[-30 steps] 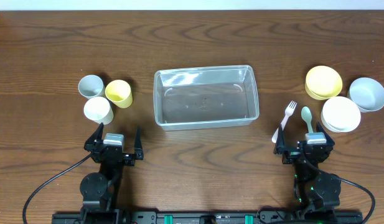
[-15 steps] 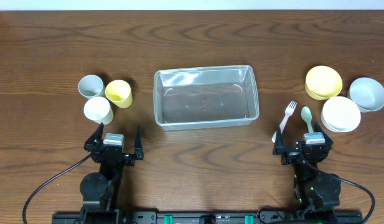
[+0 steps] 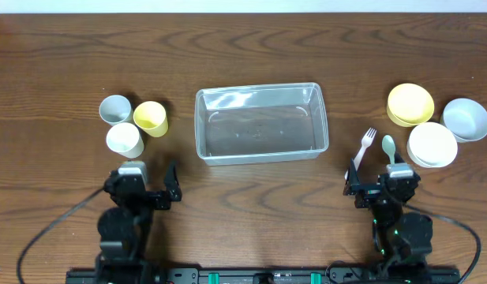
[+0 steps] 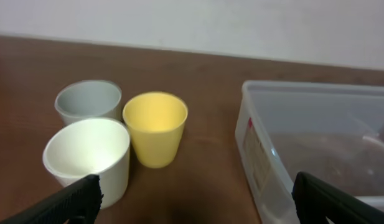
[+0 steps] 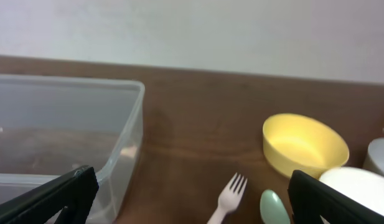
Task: Pack container
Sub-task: 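Reach the left gripper to the yellow cup and grasp it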
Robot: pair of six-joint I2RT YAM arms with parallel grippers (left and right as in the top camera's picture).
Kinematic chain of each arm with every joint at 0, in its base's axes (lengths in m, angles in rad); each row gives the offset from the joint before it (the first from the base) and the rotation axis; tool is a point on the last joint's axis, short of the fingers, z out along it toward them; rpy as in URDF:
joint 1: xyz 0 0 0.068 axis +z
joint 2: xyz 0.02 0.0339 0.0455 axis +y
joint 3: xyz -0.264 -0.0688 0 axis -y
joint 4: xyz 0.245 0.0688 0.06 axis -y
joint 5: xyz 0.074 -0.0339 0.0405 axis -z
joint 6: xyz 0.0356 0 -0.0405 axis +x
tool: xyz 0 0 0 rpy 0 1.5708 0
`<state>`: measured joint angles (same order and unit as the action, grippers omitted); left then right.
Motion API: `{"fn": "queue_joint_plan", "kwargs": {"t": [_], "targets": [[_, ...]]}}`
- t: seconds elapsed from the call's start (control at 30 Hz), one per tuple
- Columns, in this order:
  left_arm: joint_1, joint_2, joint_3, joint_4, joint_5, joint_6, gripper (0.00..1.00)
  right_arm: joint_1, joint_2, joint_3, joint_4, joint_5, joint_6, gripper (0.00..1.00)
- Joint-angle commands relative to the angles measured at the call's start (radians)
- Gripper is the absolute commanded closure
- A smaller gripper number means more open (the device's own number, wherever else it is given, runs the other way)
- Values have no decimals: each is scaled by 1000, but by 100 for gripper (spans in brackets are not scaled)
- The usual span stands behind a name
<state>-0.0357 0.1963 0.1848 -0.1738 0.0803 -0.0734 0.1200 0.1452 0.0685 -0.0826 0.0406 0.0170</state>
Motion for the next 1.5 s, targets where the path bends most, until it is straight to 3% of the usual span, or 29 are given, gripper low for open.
{"fn": "queue_joint_plan", "kwargs": {"t": [0.0,0.2,0.47,0.57,0.77,1.03,1.2,1.4,1.47], "targets": [[-3,163,192,-68,-43,-37,2,-12,135,124,-25,11,35,1],[-3,558,581,-309,-43,-37,2,-13,507,439,-203,11,34,1],[-3,1056,1163,-809,-37,-37,2,-13,1038,1015,-679,-32,34,1],[-3,1168,1287,-880,-35,-37,2,-12,1153,1139,-772,-60,38,1],[-3,1265,1307,-790,-35,-13,2,-27,1254,1169,-794,-63,86,1],[-3,1492,1307,-785,-35,-14,2,-68,1365,1169,-834,-74,140,4],[-3,1603,1307,-767,-36,-13,2,-67,1387,1169,-841,-75,141,4],[-3,1705,1307,-730,-36,-14,0,-67,1387,1169,-850,-75,143,10],[-3,1727,1307,-713,-36,-14,13,-67,1387,1169,-857,-75,144,13]]}}
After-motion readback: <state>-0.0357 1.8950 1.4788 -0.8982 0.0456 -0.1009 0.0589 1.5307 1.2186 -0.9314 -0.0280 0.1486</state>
